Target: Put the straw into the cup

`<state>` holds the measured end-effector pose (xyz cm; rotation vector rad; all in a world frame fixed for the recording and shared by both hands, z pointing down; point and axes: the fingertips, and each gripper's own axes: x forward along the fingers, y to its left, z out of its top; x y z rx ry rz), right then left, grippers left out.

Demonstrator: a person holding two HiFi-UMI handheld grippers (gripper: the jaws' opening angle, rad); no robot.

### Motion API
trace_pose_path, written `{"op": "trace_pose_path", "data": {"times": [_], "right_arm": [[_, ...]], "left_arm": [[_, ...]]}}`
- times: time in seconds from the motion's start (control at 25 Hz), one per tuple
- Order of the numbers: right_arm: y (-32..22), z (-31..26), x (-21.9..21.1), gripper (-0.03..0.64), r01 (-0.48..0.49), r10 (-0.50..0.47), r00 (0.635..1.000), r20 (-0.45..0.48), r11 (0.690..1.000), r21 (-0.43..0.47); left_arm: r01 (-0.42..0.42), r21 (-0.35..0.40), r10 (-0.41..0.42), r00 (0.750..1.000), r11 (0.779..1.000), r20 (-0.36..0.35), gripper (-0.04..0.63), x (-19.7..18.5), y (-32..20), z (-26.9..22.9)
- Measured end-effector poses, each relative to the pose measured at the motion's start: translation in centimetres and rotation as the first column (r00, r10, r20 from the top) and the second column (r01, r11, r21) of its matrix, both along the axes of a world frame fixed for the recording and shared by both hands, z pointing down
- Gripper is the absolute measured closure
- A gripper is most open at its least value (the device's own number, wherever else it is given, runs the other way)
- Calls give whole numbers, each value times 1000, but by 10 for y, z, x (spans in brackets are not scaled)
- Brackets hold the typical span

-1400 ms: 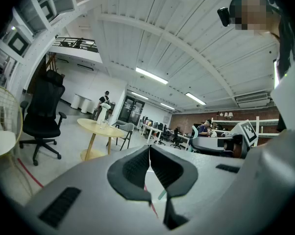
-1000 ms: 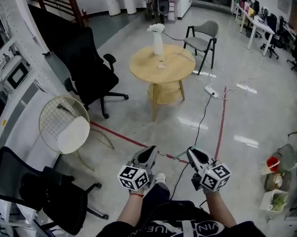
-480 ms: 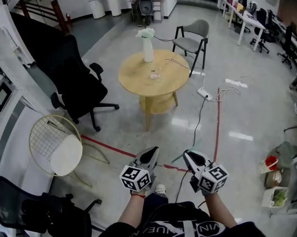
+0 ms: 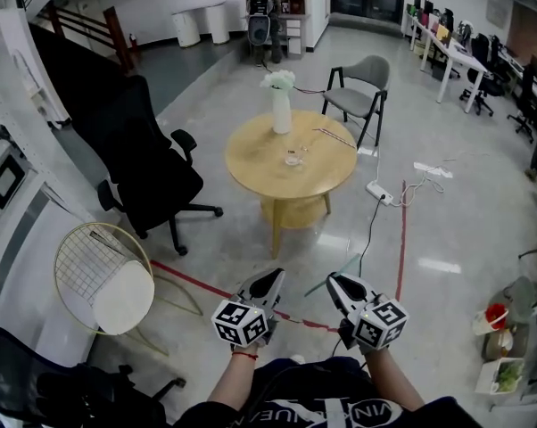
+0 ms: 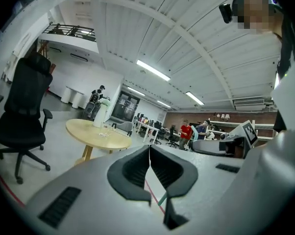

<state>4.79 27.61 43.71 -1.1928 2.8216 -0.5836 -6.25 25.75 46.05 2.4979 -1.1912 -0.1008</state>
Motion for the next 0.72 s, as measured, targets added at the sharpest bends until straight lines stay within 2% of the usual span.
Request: {"op": "trace_pose_path", "data": {"times": [0.16, 0.4, 0.72], "right_arm": [[-13, -2, 2, 592, -3, 3, 1000, -6, 1000, -5], [-30, 8, 15, 592, -43, 43, 999, -2, 998, -43], [-73, 14, 3, 592, -29, 29, 1000, 9, 998, -50]], "left_arm": [[2, -8, -2, 1000, 1000, -11, 583, 0, -12, 3], [-38, -53, 37, 999, 998, -14, 583, 13, -21, 22], [4, -66, -6, 999, 998, -33, 583, -4, -65, 30]]}}
